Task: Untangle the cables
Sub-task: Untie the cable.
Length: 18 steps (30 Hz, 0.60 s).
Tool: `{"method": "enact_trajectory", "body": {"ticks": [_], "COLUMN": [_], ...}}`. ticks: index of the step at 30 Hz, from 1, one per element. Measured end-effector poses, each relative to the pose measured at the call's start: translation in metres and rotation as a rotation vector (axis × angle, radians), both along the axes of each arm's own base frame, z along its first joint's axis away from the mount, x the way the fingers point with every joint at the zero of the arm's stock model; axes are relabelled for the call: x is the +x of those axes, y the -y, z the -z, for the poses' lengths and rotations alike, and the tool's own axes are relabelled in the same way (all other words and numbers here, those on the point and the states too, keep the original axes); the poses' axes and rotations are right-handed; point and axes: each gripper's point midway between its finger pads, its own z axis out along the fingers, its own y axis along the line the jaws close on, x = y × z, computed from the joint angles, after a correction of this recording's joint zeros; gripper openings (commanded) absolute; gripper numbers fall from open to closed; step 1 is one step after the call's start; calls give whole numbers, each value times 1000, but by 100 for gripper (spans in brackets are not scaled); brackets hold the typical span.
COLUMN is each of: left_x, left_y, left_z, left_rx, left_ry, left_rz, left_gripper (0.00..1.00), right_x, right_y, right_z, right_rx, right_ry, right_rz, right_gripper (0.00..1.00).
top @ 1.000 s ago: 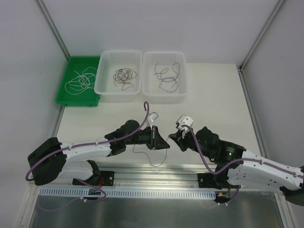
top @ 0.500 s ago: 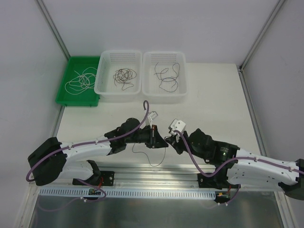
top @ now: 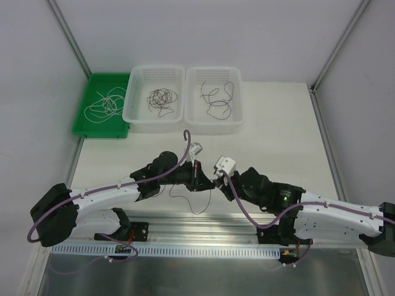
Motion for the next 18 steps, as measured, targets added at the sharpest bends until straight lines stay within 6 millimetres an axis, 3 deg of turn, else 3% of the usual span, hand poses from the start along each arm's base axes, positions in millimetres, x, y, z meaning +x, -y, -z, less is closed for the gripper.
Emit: {"method": "enact_trajectory", "body": {"ticks": [14,16,17,18], "left_x": [-7,-6,-6,-6], "left_y": [14,12,12,11], "left_z": [12,11,10,7], "left_rx": [49,53,52,48], "left_ry": [8,36,57,84], "left_rz": [155,157,152,150], "left_gripper": [0,0,0,0], "right_x": [-3,-3,-2,-2], "right_y": [1,1,1,1], "right_z": [-1,-2,-3,-5], "right_rx": [-28,-20,-12,2], "right_ry": [-31,-37,-40,-47], "right_rz": [-22,-15,-11,-7], "right_gripper": [3,12,20,36]}}
